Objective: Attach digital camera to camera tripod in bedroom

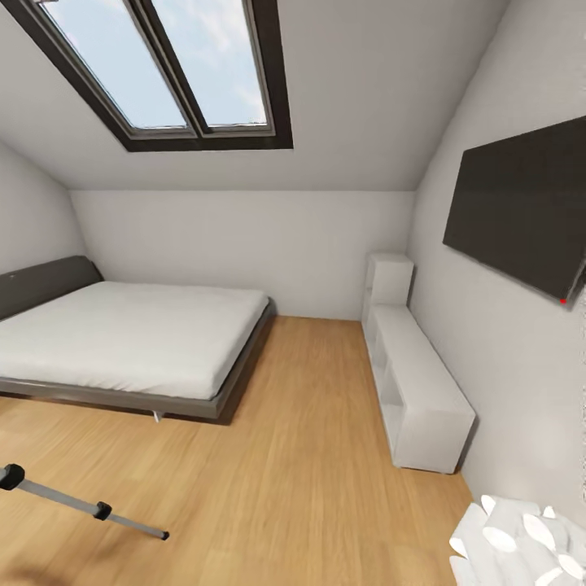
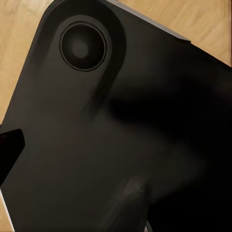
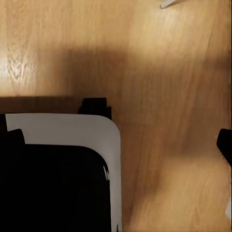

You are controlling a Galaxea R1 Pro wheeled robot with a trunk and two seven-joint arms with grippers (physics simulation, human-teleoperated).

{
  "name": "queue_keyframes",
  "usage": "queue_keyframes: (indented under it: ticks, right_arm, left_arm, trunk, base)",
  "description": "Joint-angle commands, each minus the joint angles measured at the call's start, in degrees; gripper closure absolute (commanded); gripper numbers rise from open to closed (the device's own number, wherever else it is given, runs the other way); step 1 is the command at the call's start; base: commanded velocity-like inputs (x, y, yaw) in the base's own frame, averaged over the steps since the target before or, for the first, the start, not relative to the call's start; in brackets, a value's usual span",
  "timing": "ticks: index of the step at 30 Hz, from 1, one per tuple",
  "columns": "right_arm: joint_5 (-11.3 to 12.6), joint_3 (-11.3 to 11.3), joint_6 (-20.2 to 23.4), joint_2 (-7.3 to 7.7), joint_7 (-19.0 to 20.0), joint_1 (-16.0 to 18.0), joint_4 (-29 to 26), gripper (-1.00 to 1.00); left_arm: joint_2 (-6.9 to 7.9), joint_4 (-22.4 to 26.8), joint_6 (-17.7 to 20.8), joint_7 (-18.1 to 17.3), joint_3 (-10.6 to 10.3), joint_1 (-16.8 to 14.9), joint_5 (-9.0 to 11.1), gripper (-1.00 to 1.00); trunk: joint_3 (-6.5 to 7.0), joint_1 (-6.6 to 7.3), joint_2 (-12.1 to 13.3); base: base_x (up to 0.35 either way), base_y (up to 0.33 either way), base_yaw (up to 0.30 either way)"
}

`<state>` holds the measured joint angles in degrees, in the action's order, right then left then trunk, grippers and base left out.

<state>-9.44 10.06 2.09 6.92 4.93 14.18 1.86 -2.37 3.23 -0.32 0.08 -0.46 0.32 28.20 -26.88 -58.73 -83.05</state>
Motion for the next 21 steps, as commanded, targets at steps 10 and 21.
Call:
queue_keyframes:
  ticks: [10, 21]
  right_arm:
    - [-0.6, 0.5, 0.1, 0.02, 0.2, 0.1, 0.1, -1.0]
    - [-0.7, 0.5, 0.1, 0.1, 0.2, 0.1, 0.1, -1.0]
  left_arm:
    - [0.0, 0.1, 0.0, 0.0, -0.1, 0.0, 0.3, -1.0]
    - [0.05, 0.1, 0.0, 0.0, 0.0, 0.0, 0.6, -1.0]
  trunk:
    - [-0.05, 0.0, 0.0]
    - [-0.05, 0.0, 0.0]
  base:
    - [0.0, -0.274, -0.003]
    - [0.0, -0.169, 0.0]
